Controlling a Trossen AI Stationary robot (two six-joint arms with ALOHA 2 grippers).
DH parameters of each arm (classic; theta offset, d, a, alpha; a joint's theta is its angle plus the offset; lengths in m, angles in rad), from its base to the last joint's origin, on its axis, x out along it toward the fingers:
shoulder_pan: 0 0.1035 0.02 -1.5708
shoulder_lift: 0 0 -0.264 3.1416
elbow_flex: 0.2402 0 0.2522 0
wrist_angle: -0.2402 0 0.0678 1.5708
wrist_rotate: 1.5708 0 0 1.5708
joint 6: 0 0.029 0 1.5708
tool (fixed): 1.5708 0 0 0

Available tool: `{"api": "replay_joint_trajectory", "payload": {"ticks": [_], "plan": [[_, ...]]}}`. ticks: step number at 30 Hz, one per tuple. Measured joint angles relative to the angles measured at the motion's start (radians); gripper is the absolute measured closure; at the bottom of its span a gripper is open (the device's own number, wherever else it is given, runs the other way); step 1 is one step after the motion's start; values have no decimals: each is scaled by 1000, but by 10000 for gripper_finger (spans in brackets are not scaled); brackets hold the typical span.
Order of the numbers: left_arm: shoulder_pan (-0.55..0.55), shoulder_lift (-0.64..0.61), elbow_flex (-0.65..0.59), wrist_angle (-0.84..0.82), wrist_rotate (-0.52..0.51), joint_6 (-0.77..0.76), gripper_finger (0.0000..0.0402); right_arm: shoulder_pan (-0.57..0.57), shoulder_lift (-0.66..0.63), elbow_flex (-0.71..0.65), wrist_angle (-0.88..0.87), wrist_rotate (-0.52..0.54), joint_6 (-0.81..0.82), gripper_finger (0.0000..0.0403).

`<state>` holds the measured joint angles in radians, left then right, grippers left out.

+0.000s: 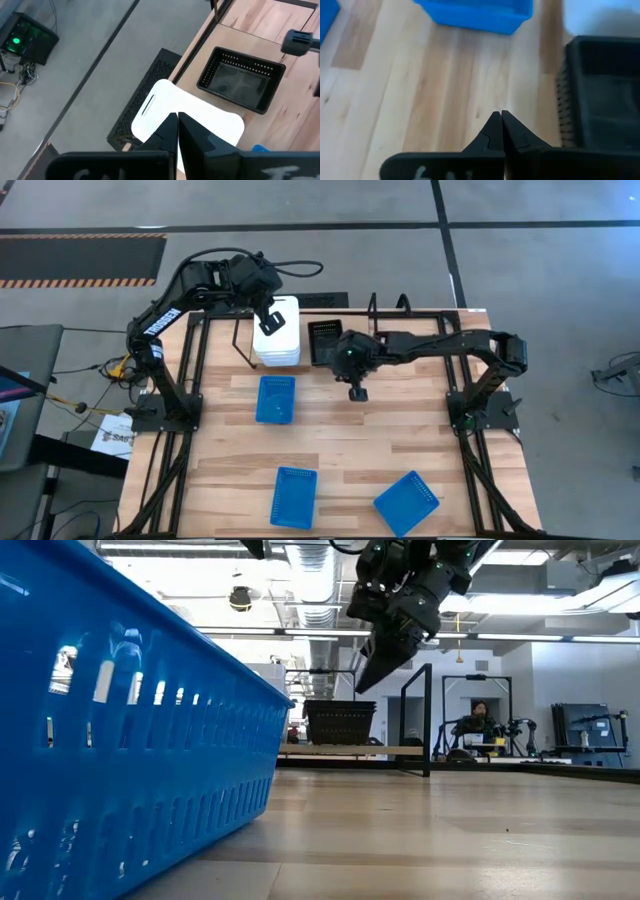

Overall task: Stack baskets on shelf by color
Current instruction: Stack the black bin on top of the black bin on the shelf

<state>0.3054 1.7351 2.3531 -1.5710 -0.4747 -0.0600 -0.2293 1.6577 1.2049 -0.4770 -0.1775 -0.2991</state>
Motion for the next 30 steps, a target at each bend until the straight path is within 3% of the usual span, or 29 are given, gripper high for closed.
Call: {"api": "replay_joint_trajectory", "payload": {"ticks": [13, 30], "plan": [[0, 0, 0, 0, 2, -7, 401, -19, 161, 14, -13, -1, -70, 402], [0, 0, 0, 0, 1, -7, 401, -74, 178, 123, 49, 1, -173, 402]]}}
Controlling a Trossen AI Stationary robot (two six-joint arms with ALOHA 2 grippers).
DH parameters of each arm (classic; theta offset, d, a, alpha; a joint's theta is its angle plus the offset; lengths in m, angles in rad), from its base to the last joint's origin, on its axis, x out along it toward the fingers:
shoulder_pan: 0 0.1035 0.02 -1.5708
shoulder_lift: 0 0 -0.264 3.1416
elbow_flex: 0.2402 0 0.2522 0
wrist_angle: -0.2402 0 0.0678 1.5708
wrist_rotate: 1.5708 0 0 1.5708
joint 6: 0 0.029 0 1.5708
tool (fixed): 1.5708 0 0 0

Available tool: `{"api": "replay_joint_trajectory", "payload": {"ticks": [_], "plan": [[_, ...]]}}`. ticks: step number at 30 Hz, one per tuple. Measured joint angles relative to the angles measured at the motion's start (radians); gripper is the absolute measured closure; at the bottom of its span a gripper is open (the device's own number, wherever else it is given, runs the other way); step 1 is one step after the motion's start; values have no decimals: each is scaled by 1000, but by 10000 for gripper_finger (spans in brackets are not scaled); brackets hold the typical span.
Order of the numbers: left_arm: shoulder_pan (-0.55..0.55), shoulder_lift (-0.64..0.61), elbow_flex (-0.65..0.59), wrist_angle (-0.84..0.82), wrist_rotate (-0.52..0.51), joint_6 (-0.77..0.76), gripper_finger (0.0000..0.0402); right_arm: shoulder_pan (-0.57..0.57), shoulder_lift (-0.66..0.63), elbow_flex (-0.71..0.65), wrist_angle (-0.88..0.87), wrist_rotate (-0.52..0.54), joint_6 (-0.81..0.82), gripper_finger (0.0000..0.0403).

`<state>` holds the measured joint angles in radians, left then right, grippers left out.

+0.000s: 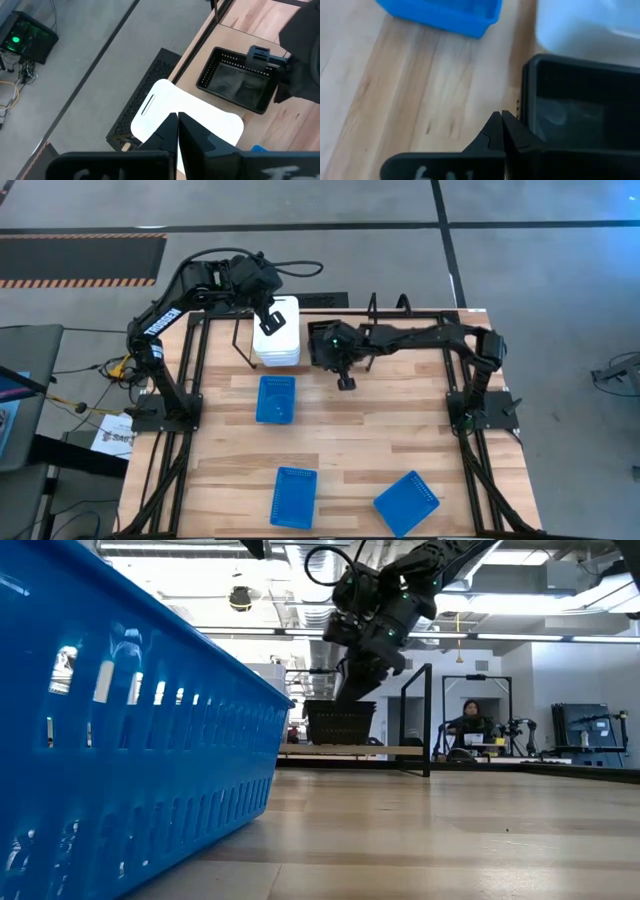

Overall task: Stack baskets on shelf by color
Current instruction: Stack the black bin on top of the black bin on the shelf

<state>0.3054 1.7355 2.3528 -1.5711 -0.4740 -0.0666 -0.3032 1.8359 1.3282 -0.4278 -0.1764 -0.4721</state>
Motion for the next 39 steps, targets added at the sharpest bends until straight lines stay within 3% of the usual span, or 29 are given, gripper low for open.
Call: {"api": "replay_joint_trajectory", "payload": {"ticks": [28, 35, 39], "plan": [[0, 0, 0, 0, 0, -8, 401, -32, -6, 5, 152, 2, 33, 402], [0, 0, 0, 0, 0, -9, 401, -62, -54, 77, 0, 214, 82, 402], [0, 0, 0, 0, 0, -8, 401, -96, -56, 155, -149, 228, 188, 402]]}}
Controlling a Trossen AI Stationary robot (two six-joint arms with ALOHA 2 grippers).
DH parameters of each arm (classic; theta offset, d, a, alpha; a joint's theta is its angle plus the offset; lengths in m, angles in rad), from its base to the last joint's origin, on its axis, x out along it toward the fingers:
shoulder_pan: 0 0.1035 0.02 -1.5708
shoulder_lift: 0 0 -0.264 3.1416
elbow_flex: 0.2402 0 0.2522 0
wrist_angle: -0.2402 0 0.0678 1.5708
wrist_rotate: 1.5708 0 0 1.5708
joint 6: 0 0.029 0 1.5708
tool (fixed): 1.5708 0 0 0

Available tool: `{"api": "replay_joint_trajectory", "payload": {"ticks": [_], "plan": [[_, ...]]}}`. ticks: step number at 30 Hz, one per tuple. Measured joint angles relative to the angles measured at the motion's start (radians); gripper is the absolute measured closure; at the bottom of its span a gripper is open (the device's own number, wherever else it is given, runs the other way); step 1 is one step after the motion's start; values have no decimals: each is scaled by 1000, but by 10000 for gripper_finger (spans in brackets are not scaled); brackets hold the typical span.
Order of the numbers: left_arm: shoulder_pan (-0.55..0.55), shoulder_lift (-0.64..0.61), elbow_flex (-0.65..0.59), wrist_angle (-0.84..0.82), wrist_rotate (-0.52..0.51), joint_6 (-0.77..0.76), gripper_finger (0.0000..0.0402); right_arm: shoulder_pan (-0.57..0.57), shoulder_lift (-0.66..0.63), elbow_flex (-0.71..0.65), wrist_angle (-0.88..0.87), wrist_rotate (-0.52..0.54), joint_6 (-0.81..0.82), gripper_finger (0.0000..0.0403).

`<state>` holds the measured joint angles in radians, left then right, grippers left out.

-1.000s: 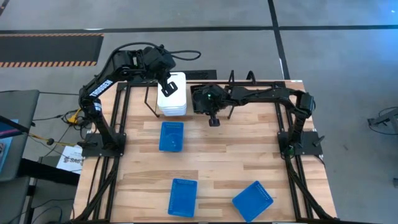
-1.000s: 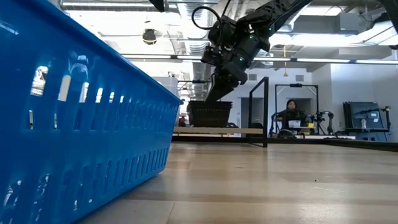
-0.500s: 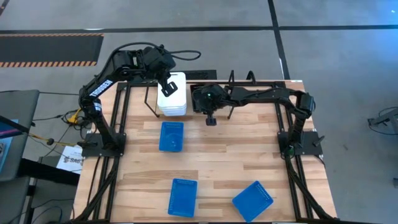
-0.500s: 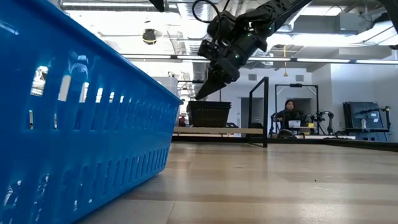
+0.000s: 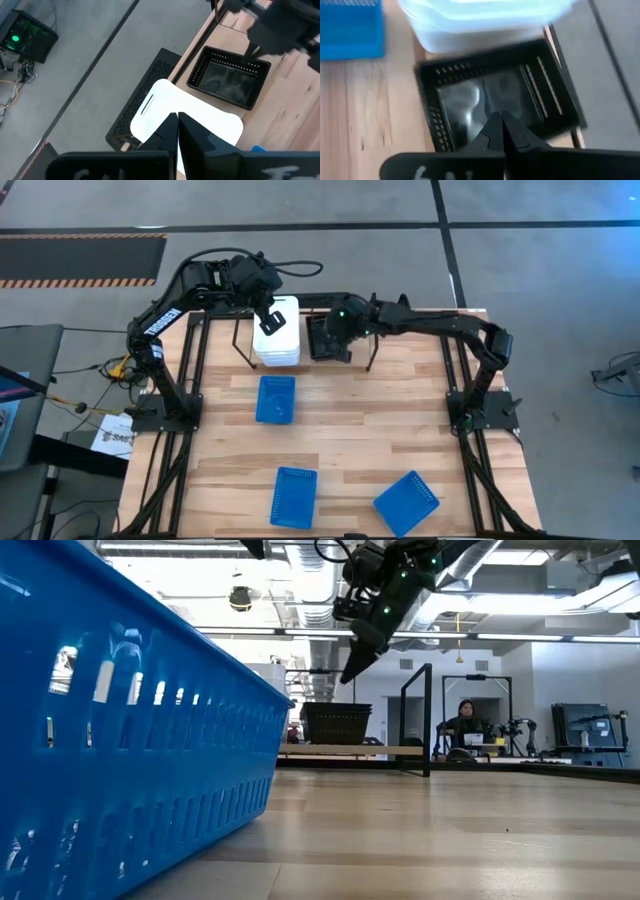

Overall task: Stack baskets on shelf by color
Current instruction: Stack the black bin on top of the black bin on the shelf

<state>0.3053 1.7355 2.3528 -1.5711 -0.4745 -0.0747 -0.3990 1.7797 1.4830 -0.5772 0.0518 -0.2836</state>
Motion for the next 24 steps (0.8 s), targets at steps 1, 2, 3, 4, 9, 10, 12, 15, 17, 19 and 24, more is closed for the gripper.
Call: {"api": "replay_joint_trajectory", "payload": {"ticks": [1, 2, 3, 4, 9, 10, 12, 15, 17, 19, 24], "plan": [[0, 0, 0, 0, 0, 3, 401, -6, 3, 6, -21, 1, 22, 402], [0, 0, 0, 0, 0, 6, 401, -10, 5, 7, -31, 2, 46, 402], [0, 0, 0, 0, 0, 10, 401, -13, 8, 7, -42, 3, 70, 402], [0, 0, 0, 0, 0, 13, 401, -15, 8, 6, -55, 3, 87, 402], [0, 0, 0, 0, 0, 28, 401, -9, 8, 6, -102, 3, 147, 402], [0, 0, 0, 0, 0, 29, 401, -6, 8, 6, -111, 3, 155, 402], [0, 0, 0, 0, 0, 33, 401, -3, 8, 6, -133, 2, 183, 402], [0, 0, 0, 0, 0, 42, 401, 0, 8, 6, -192, 2, 222, 402], [0, 0, 0, 0, 0, 44, 401, 0, 8, 3, -210, 2, 232, 402], [0, 0, 0, 0, 0, 44, 401, 3, 8, -5, -210, 2, 245, 402], [0, 0, 0, 0, 0, 62, 401, 3, 8, -20, -204, 2, 283, 402]]}}
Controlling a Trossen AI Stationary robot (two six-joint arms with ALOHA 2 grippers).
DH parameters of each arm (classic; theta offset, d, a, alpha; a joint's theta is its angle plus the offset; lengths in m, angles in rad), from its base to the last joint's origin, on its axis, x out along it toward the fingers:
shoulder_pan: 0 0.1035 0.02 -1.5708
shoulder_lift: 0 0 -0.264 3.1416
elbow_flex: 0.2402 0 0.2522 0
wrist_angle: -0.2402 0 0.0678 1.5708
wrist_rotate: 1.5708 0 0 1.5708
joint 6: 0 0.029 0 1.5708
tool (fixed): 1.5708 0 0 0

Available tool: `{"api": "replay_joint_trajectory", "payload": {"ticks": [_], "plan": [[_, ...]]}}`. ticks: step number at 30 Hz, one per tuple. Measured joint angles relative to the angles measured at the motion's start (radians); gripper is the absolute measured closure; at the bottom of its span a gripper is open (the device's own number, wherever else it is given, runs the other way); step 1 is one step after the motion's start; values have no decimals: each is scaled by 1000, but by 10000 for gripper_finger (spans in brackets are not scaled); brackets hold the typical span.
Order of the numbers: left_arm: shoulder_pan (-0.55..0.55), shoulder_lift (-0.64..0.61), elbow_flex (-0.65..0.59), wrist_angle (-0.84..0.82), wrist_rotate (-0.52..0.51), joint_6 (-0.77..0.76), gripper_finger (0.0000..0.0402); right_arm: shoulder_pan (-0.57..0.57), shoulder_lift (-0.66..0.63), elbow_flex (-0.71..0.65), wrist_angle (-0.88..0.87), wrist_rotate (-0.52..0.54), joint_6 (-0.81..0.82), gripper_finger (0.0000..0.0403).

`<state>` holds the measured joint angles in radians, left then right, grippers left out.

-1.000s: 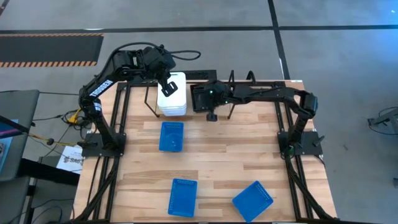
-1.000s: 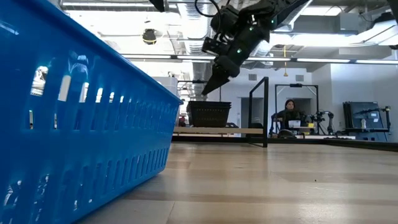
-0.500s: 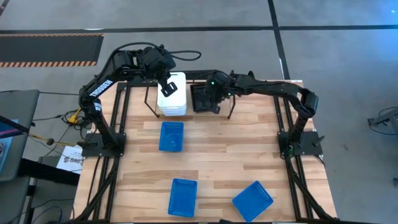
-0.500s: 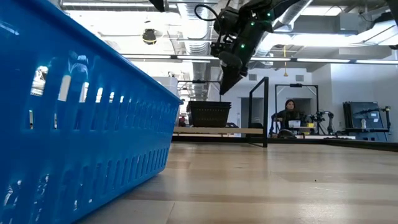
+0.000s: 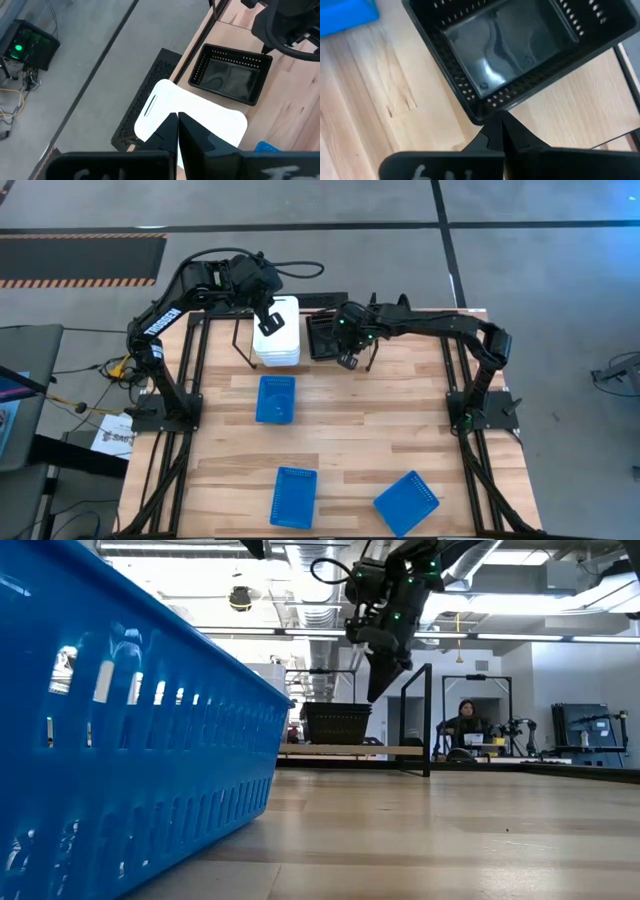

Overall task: Stack baskets on shelf by color
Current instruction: Stack the black bin on top of the black bin on the shelf

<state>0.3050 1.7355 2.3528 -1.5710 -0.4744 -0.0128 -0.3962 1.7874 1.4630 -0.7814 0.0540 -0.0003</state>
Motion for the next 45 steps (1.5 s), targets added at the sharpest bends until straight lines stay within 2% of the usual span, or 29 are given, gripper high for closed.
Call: {"api": "replay_joint_trajectory", "payload": {"ticks": [10, 24, 27, 31, 35, 45], "plan": [[0, 0, 0, 0, 0, 11, 401, 21, 0, -29, 27, 42, 1, 403], [0, 0, 0, 0, 0, 20, 401, 51, 0, -29, 139, 45, 1, 402], [0, 0, 0, 0, 0, 20, 401, 49, 0, -29, 120, 51, -5, 402], [0, 0, 0, 0, 0, 20, 401, 34, 0, 6, -7, 111, 11, 402], [0, 0, 0, 0, 0, 20, 401, 11, 0, 11, -66, 94, 79, 402], [0, 0, 0, 0, 0, 20, 401, 19, 0, -30, -5, 75, 105, 402]]}}
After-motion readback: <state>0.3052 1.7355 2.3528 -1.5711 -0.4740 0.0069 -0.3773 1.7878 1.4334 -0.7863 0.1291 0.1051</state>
